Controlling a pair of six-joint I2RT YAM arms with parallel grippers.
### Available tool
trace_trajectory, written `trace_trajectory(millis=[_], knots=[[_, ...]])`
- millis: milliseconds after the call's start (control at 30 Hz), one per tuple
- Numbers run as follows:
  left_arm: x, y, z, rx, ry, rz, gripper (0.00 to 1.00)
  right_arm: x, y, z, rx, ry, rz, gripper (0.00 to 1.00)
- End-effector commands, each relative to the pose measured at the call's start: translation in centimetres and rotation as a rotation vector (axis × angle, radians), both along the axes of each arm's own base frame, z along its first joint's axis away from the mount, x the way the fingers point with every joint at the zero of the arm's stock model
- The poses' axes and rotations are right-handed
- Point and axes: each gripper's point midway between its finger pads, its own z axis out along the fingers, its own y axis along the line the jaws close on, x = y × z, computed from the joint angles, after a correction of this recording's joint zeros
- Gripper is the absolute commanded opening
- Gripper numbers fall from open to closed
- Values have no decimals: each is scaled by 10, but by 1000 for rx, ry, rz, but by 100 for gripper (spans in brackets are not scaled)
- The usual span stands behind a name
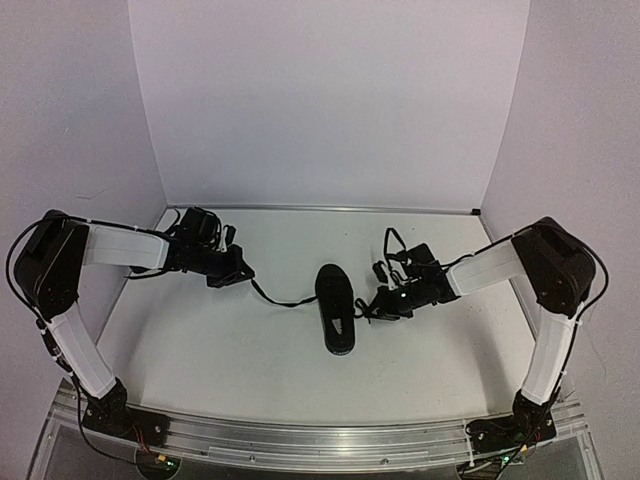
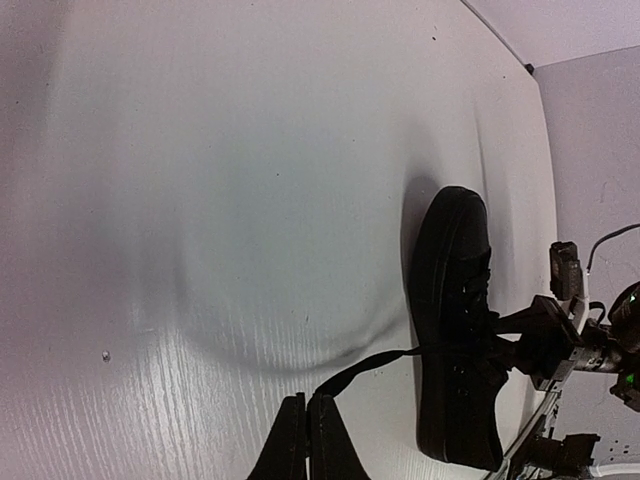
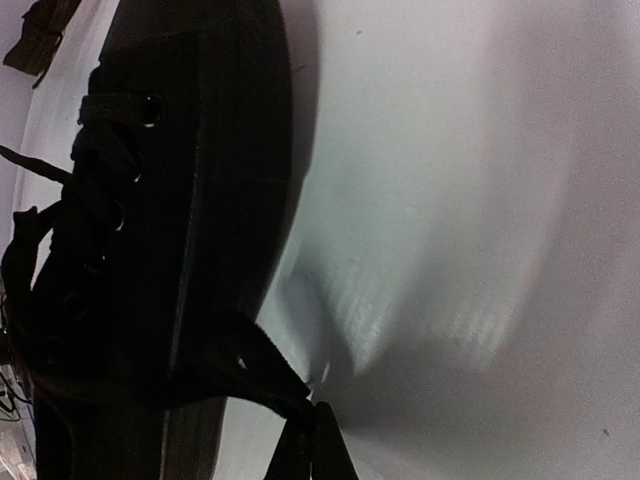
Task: Tie the shoes
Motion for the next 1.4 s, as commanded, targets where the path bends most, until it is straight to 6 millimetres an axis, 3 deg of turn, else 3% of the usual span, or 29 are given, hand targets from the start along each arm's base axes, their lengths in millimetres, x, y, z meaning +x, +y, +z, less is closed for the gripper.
trace_trajectory(millis=[0,233,367,467,567,667,867,1033,1200,1300,1367], knots=[[4,0,4,-7,-36,-11,0,15,36,6,41,-68,91,0],[2,3,4,-7,-37,3,0,6,87,2,63,-76,184,0],[4,11,9,-10,-40,37,0,6,78,2,37,-78,143,0],[9,25,12,-4,-28,92,0,3,63,20,40,-98,105,0],[14,39,13,-1,-18,139,0,-7,49,33,46,-100,89,0],[18,43,17,-16,-28,149,0,-28,47,31,69,-45,127,0],[20,37,14,-52,-25,137,0,-62,78,4,48,18,216,0],[18,37,19,-57,-36,133,0,-69,100,6,71,17,247,0],[18,44,28,-40,-55,152,0,-62,85,21,33,-34,203,0],[20,51,35,-36,-74,175,0,-51,56,37,9,-64,105,0],[22,61,37,-14,-72,206,0,-40,28,58,11,-94,6,0]])
